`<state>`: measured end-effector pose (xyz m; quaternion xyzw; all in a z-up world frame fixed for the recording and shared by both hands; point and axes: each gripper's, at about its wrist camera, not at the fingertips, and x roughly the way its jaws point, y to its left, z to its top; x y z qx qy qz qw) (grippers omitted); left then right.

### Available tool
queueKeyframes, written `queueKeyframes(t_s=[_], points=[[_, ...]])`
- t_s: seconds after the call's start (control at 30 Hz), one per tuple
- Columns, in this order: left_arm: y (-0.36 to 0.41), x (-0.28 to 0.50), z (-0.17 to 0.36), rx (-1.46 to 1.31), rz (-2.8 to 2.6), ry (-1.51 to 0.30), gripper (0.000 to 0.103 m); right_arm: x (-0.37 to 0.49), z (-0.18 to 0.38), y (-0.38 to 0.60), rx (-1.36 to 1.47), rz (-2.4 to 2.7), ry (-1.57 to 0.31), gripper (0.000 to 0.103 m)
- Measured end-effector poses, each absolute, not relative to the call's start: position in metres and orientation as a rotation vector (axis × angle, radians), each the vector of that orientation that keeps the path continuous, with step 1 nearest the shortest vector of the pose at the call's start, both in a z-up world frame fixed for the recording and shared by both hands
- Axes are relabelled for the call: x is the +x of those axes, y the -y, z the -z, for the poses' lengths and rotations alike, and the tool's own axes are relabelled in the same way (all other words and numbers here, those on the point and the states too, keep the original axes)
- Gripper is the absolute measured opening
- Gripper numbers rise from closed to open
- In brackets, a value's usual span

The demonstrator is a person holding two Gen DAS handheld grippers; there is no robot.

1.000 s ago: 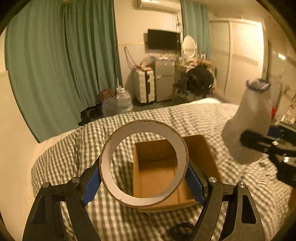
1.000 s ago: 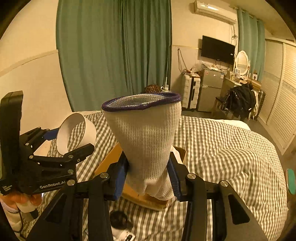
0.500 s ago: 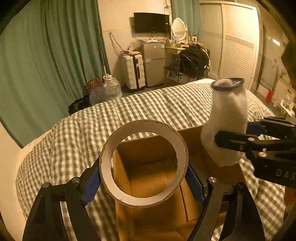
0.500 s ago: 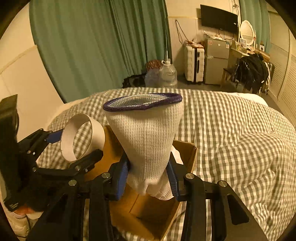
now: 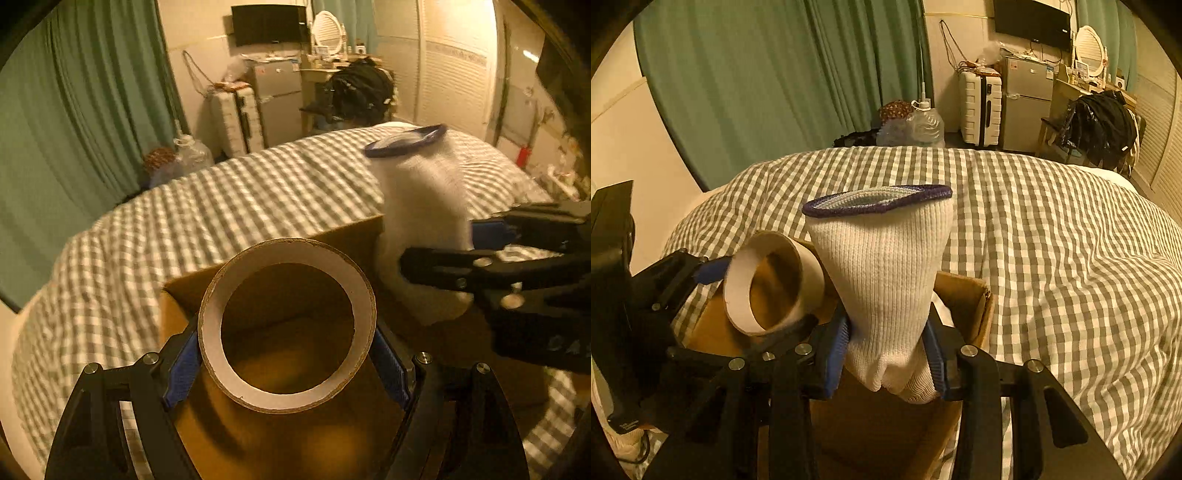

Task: Organize objects
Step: 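Carry the sock and tape ring over the cardboard box and open both tools, then grasp the blue Vinda tissue pack with the left tool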

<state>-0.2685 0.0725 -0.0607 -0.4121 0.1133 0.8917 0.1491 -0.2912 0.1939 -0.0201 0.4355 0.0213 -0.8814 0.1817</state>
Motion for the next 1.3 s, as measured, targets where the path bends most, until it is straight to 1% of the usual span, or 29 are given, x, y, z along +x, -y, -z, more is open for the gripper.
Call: queueKeyframes(t_s=[0.03,0.1,0.13,0.17,0.2,0.33,0.4,0.57,0.73,0.93,1.0,1.1,1.2,1.3], points=[[-0.072,-0.268,0.060,-1.179,-2.567,-0.329,0.084,-0.291,0.022,-0.194,1.234,2.483,-0.055,0.038],[-0.072,-0.265,0.058,-1.172,-2.587,-0.349,0.085,-0.288,0.023,-0.194,1.233,2.485,-0.043,0.043],[-0.071,-0.265,0.057,-1.174,-2.593,-0.360,0.092,-0.288,0.022,-0.195,1.233,2.492,-0.038,0.047],[-0.070,-0.264,0.055,-1.181,-2.617,-0.377,0.100,-0.287,0.020,-0.196,1.232,2.496,-0.026,0.062],[-0.070,-0.261,0.052,-1.178,-2.640,-0.390,0.101,-0.285,0.016,-0.196,1.227,2.501,-0.006,0.075],[-0.067,-0.245,0.035,-1.155,-2.654,-0.404,0.101,-0.274,-0.016,-0.210,1.168,2.537,0.116,0.076],[-0.066,-0.233,0.021,-1.149,-2.675,-0.420,0.101,-0.265,-0.034,-0.214,1.146,2.566,0.121,0.079],[-0.053,-0.199,-0.018,-1.161,-2.700,-0.385,0.102,-0.226,-0.085,-0.220,1.070,2.633,0.048,0.079],[-0.031,-0.158,-0.053,-1.175,-2.721,-0.338,0.102,-0.168,-0.129,-0.220,1.000,2.661,-0.039,0.079],[-0.014,-0.097,-0.078,-1.159,-2.712,-0.419,0.102,-0.093,-0.166,-0.222,0.943,2.667,-0.147,0.079],[-0.008,-0.082,-0.080,-1.153,-2.717,-0.440,0.103,-0.068,-0.172,-0.222,0.926,2.673,-0.192,0.079],[0.000,-0.057,-0.073,-1.175,-2.711,-0.418,0.103,-0.042,-0.170,-0.220,0.928,2.663,-0.239,0.079],[0.007,-0.035,-0.057,-1.196,-2.706,-0.348,0.103,-0.021,-0.156,-0.218,0.953,2.637,-0.276,0.079],[0.007,-0.013,-0.035,-1.162,-2.725,-0.298,0.103,-0.002,-0.125,-0.215,0.976,2.604,-0.277,0.079]])
